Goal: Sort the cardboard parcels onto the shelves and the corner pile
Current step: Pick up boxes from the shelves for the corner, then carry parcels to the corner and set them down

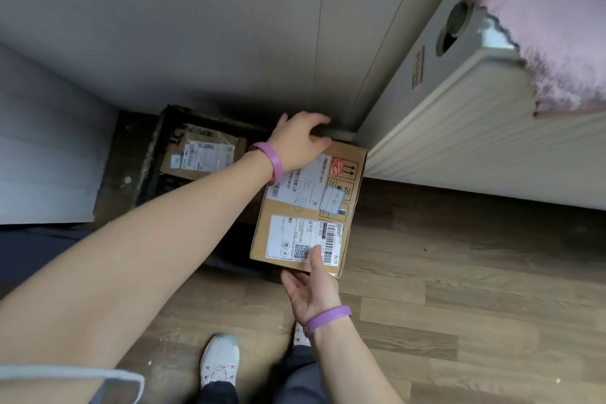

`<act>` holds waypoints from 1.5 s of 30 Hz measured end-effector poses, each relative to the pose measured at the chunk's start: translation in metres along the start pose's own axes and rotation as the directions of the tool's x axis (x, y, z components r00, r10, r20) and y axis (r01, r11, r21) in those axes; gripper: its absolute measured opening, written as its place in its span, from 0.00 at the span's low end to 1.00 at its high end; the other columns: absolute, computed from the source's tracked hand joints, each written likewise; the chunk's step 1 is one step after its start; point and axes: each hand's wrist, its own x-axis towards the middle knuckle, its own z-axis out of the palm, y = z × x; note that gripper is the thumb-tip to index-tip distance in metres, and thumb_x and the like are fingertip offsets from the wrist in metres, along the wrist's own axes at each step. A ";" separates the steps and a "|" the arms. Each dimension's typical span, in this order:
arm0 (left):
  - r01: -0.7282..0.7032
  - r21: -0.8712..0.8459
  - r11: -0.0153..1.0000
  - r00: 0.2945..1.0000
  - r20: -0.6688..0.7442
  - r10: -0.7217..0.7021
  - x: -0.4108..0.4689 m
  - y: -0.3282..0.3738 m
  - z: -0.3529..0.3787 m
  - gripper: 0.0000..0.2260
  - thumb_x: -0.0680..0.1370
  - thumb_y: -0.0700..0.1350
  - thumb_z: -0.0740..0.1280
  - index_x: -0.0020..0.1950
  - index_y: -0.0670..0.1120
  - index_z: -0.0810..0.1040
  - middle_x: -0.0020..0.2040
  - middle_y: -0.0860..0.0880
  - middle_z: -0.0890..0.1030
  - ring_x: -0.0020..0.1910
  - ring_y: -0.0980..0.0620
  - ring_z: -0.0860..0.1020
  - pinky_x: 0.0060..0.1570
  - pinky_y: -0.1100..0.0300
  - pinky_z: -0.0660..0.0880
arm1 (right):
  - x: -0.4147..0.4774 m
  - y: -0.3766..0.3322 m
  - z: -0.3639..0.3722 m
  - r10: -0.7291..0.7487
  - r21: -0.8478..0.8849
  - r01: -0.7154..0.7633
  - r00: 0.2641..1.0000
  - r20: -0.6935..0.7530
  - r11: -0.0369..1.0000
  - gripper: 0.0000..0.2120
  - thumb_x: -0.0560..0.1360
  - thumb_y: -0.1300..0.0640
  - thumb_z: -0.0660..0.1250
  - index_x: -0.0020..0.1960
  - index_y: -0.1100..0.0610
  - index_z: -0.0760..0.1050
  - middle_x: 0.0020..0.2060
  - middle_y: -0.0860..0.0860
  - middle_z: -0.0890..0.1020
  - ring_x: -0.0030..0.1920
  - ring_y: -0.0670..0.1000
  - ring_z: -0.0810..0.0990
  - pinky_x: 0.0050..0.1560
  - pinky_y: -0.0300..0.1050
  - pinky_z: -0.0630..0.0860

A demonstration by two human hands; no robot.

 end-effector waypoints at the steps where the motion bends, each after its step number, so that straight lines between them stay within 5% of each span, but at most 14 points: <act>1: 0.019 -0.032 0.999 1.000 -0.001 -0.019 -0.010 0.003 -0.006 0.20 0.81 0.49 0.63 0.74 0.52 0.69 0.73 0.49 0.70 0.75 0.43 0.63 0.74 0.42 0.62 | -0.024 -0.027 -0.001 0.003 -0.076 0.004 0.995 0.095 0.997 0.23 0.80 0.49 0.65 0.72 0.57 0.68 0.66 0.62 0.75 0.65 0.61 0.75 0.63 0.53 0.74; 4: 0.055 -0.071 0.996 0.998 0.029 -0.053 -0.045 0.018 -0.029 0.21 0.82 0.49 0.62 0.75 0.51 0.68 0.73 0.48 0.69 0.68 0.48 0.71 0.62 0.56 0.73 | -0.066 -0.059 0.020 -0.045 -0.109 0.039 0.998 -0.045 0.993 0.26 0.81 0.50 0.64 0.75 0.58 0.62 0.71 0.63 0.68 0.68 0.65 0.71 0.66 0.56 0.72; 6: 0.065 -0.072 0.995 0.995 0.079 -0.059 -0.074 0.029 -0.046 0.21 0.82 0.49 0.62 0.76 0.50 0.67 0.74 0.48 0.69 0.65 0.51 0.73 0.52 0.63 0.71 | -0.096 -0.054 0.033 -0.100 -0.147 0.092 0.994 -0.042 0.985 0.25 0.82 0.52 0.63 0.75 0.58 0.62 0.71 0.62 0.68 0.68 0.64 0.71 0.66 0.57 0.71; 11: 0.151 -0.187 0.971 0.985 0.114 -0.131 -0.154 0.052 -0.096 0.21 0.83 0.46 0.61 0.76 0.46 0.66 0.74 0.47 0.70 0.67 0.53 0.72 0.56 0.65 0.67 | -0.181 -0.058 0.074 -0.226 -0.210 0.234 0.972 0.063 0.949 0.23 0.82 0.52 0.61 0.75 0.58 0.64 0.71 0.59 0.69 0.69 0.61 0.71 0.66 0.54 0.72; 15: 0.272 -0.488 0.829 0.960 0.083 -0.267 -0.219 0.073 -0.144 0.19 0.84 0.44 0.60 0.75 0.43 0.68 0.68 0.50 0.73 0.63 0.53 0.72 0.53 0.67 0.68 | -0.249 -0.048 0.097 -0.327 -0.338 0.371 0.928 0.181 0.865 0.22 0.82 0.52 0.61 0.75 0.56 0.65 0.70 0.55 0.72 0.69 0.58 0.73 0.67 0.52 0.73; 17: 0.332 -0.675 0.659 0.932 0.127 -0.339 -0.254 0.083 -0.168 0.19 0.84 0.45 0.59 0.75 0.45 0.68 0.69 0.49 0.73 0.66 0.50 0.71 0.58 0.61 0.65 | -0.283 -0.040 0.107 -0.383 -0.458 0.457 0.890 0.249 0.763 0.20 0.82 0.51 0.60 0.73 0.56 0.67 0.68 0.54 0.74 0.67 0.57 0.73 0.69 0.53 0.72; 19: 0.336 -0.782 0.525 0.920 0.154 -0.360 -0.291 0.091 -0.195 0.19 0.84 0.47 0.58 0.75 0.46 0.67 0.70 0.47 0.73 0.69 0.48 0.70 0.65 0.55 0.64 | -0.315 -0.027 0.116 -0.464 -0.602 0.574 0.814 0.349 0.556 0.19 0.82 0.50 0.60 0.71 0.55 0.70 0.67 0.53 0.75 0.66 0.55 0.74 0.69 0.53 0.71; 22: 0.272 -0.843 0.464 0.923 0.092 -0.374 -0.339 0.095 -0.231 0.18 0.84 0.48 0.59 0.74 0.47 0.68 0.71 0.47 0.73 0.71 0.48 0.69 0.69 0.52 0.63 | -0.359 -0.008 0.130 -0.502 -0.687 0.665 0.718 0.482 0.291 0.21 0.82 0.49 0.60 0.72 0.56 0.70 0.68 0.52 0.75 0.66 0.53 0.73 0.70 0.52 0.70; 30: 0.064 -0.898 0.436 0.858 -0.174 -0.483 -0.442 0.104 -0.283 0.17 0.84 0.48 0.59 0.72 0.49 0.71 0.68 0.49 0.75 0.62 0.52 0.73 0.58 0.56 0.65 | -0.444 0.025 0.152 -0.357 -0.687 0.727 0.641 0.679 -0.002 0.21 0.81 0.50 0.62 0.71 0.58 0.72 0.59 0.51 0.77 0.58 0.51 0.74 0.70 0.53 0.70; 34: -0.004 -0.894 0.447 0.778 -0.284 -0.561 -0.498 0.117 -0.283 0.18 0.84 0.46 0.59 0.73 0.48 0.70 0.68 0.49 0.75 0.60 0.52 0.72 0.57 0.59 0.64 | -0.481 0.046 0.149 -0.239 -0.634 0.766 0.600 0.763 -0.102 0.20 0.81 0.50 0.62 0.70 0.58 0.72 0.63 0.52 0.77 0.65 0.54 0.74 0.70 0.53 0.69; 39: -0.079 -0.886 0.457 0.618 -0.403 -0.675 -0.579 0.120 -0.279 0.18 0.83 0.46 0.60 0.73 0.48 0.71 0.71 0.49 0.74 0.69 0.49 0.71 0.61 0.59 0.65 | -0.527 0.098 0.142 -0.052 -0.513 0.833 0.515 0.856 -0.205 0.23 0.80 0.49 0.63 0.72 0.58 0.70 0.67 0.52 0.75 0.63 0.52 0.74 0.70 0.54 0.69; 45: -0.175 -0.879 0.444 0.376 -0.477 -0.795 -0.687 0.116 -0.274 0.17 0.82 0.46 0.62 0.71 0.47 0.73 0.69 0.49 0.75 0.68 0.49 0.72 0.59 0.61 0.64 | -0.578 0.190 0.125 0.222 -0.322 0.913 0.378 0.899 -0.251 0.22 0.81 0.51 0.63 0.71 0.58 0.71 0.61 0.53 0.77 0.55 0.50 0.73 0.60 0.47 0.74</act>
